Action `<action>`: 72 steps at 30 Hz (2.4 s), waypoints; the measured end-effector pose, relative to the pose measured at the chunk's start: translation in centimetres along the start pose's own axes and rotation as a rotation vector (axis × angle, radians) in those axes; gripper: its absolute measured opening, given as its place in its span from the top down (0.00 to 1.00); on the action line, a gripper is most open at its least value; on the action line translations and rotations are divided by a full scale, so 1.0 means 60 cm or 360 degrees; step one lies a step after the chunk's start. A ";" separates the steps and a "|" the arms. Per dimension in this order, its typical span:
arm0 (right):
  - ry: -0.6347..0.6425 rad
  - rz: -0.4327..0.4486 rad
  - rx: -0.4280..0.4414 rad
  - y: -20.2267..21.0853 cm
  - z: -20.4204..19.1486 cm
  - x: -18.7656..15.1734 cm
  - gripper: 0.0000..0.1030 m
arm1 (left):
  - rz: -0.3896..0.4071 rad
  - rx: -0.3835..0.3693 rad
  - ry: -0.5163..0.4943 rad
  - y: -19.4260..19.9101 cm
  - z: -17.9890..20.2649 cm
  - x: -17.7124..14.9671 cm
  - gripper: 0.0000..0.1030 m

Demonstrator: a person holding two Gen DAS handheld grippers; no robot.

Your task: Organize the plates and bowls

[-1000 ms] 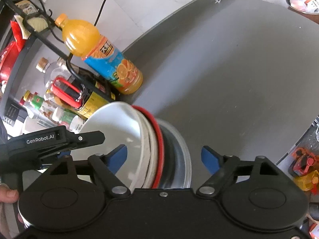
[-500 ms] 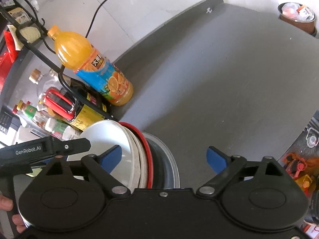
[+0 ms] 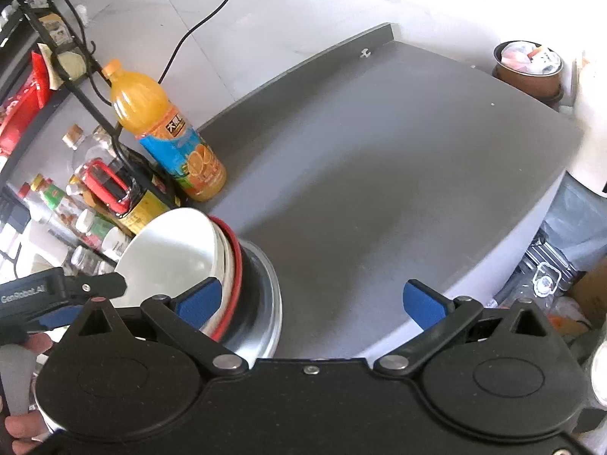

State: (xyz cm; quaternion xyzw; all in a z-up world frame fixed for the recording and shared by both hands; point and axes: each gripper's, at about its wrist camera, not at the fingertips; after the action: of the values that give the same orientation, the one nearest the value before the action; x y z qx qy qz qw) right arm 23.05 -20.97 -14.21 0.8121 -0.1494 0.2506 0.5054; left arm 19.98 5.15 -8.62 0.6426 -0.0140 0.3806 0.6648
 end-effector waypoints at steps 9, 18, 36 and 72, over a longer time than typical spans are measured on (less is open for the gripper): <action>-0.0005 0.0098 -0.0006 0.068 0.014 -0.034 0.00 | 0.0062 0.0047 0.0093 0.071 0.004 -0.054 0.00; -0.0002 0.0132 -0.0049 0.109 0.008 -0.052 0.00 | 0.0152 0.0052 0.0025 0.126 0.009 -0.076 0.00; -0.0053 0.0327 -0.0228 0.182 -0.081 -0.080 0.00 | 0.0227 -0.0109 -0.0180 0.185 -0.046 -0.057 0.00; -0.0167 0.0468 -0.0590 0.300 -0.211 -0.215 0.00 | 0.0237 -0.0336 -0.0649 0.267 -0.117 -0.077 0.01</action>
State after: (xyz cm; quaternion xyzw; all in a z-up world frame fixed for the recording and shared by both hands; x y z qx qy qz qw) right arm 0.19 -17.80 -3.37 0.6869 -0.3356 0.2472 0.5953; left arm 4.98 7.12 1.36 0.6304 -0.2350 0.2874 0.6817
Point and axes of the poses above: each gripper's, at about its wrist camera, not at the fingertips, and y roughly against the way its jaws point, z to its right, x to its top
